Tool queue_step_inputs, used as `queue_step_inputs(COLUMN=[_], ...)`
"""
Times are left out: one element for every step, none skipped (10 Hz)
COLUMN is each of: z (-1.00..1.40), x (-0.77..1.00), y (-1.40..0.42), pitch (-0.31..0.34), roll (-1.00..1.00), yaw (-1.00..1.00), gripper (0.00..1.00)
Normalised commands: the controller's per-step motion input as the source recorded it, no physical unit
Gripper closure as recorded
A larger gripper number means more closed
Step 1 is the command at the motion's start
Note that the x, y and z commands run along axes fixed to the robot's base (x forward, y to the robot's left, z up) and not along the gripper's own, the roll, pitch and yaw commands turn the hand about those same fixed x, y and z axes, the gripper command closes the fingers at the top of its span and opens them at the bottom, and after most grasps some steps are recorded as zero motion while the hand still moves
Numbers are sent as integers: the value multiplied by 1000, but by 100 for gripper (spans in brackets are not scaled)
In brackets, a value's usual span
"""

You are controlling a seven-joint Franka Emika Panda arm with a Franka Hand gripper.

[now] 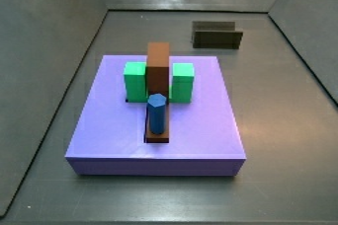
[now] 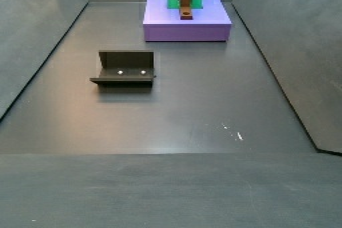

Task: Pick up the red object. Move up. Move to above the board. Insert the red object.
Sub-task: Move to above the board, then insert the red object.

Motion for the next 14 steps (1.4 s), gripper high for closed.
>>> queue_step_inputs(z=[196, 189, 198, 210, 208, 212, 217, 122, 62, -31, 0, -66, -297, -634], x=[567, 608, 624, 636, 633, 676, 694, 407, 198, 0, 0, 283, 257, 194], y=[-1400, -1400, -1400, -1400, -1400, -1400, -1400, -758, -301, 0, 254, 677, 791, 694], pitch=[146, 197, 205, 186, 158, 138, 141, 149, 126, 17, 0, 0, 0, -17], roll=[73, 52, -6, 4, 21, -2, -3, 31, 39, 0, 0, -1, 0, 0], yaw=[49, 32, 18, 14, 18, 5, 10, 9, 10, 0, 0, 266, 211, 206], gripper=[100, 100, 100, 100, 100, 100, 100, 100, 100, 100, 100, 100, 100, 100])
